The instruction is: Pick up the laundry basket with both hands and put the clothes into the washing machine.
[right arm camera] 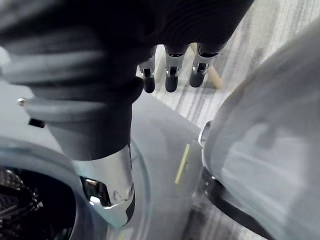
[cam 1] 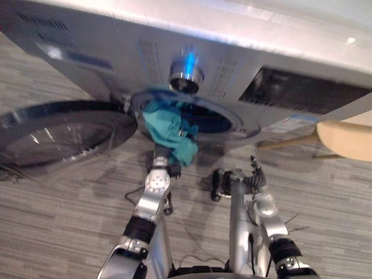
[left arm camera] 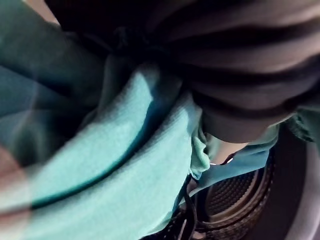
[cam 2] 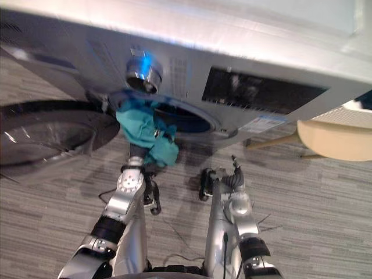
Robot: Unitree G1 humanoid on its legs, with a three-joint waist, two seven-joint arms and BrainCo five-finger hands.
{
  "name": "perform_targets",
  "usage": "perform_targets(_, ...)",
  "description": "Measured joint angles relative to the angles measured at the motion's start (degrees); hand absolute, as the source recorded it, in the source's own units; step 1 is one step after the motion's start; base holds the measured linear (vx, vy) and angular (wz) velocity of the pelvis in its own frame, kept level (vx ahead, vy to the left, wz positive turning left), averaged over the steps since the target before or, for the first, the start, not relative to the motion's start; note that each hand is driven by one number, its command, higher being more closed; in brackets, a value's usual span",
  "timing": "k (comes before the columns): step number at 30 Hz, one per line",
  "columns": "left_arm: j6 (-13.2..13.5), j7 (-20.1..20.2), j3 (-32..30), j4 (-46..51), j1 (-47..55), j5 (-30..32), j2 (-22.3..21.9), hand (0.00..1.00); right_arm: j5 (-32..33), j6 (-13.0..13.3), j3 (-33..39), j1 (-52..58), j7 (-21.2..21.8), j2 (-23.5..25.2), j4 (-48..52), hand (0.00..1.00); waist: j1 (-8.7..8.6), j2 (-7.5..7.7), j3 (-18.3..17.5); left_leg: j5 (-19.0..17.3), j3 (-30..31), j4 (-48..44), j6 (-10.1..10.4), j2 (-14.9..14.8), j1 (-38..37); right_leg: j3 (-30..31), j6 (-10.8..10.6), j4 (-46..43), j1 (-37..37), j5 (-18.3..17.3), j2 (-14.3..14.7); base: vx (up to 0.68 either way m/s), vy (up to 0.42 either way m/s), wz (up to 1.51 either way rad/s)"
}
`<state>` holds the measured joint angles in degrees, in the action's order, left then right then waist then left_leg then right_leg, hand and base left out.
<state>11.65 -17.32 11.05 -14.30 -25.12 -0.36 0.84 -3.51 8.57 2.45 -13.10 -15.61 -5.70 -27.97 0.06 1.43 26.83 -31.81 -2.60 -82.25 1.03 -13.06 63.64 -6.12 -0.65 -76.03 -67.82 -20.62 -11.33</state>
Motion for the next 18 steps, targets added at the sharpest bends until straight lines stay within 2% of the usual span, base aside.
perform_targets(2,0.0,-1.8,0.0,1.9,-6.4,0.0,0.1,1.00,0.7,0.4,0.1,-1.9,-1.0,-0.6,4.2,0.00,-0.04,0.46,0.3,-0.6,1.7,-5.7,0.5,0.0,7.2,0.0,0.6,-6.0,-6.9,-1.3,-0.7,-0.06,-0.071,0.14)
perform_targets(6,-0.2,-4.4,-0.8,3.1,-16.2,0.1,2.8,1.00,0.7,1.6,1.6,-2.6,-1.1,-1.2,9.7,0.00,-0.86,0.85,0.4,-1.3,3.9,-12.4,1.6,-0.1,14.1,0.1,1.5,-13.0,-13.8,-2.8,-0.7,-0.03,-0.080,0.04)
perform_targets(11,-2.8,-8.0,-2.5,0.8,-33.5,1.0,12.6,1.00,0.7,2.7,2.2,-2.6,-0.4,-1.3,16.3,0.00,-2.82,1.86,0.4,-1.6,5.2,-17.4,2.2,-2.0,21.2,-0.2,2.0,-17.5,-21.2,-3.0,0.7,0.00,-0.053,-0.17)
perform_targets(16,-5.5,-9.5,-1.9,-6.3,-48.2,2.8,20.1,1.00,0.7,3.7,2.2,-2.5,1.9,0.8,19.1,0.00,-4.30,2.13,0.3,-1.7,5.3,-17.7,2.3,-3.0,22.4,-0.3,3.1,-17.5,-23.0,-2.4,1.5,0.05,-0.050,-0.14)
perform_targets(18,-5.8,-12.0,-2.1,-6.4,-53.0,4.6,23.6,1.00,0.7,3.4,2.0,-2.2,2.2,1.7,21.1,0.00,-4.82,2.45,0.4,-2.0,4.8,-17.6,2.7,-4.2,22.9,-0.3,3.8,-16.8,-24.0,-1.8,2.8,0.05,-0.036,-0.26)
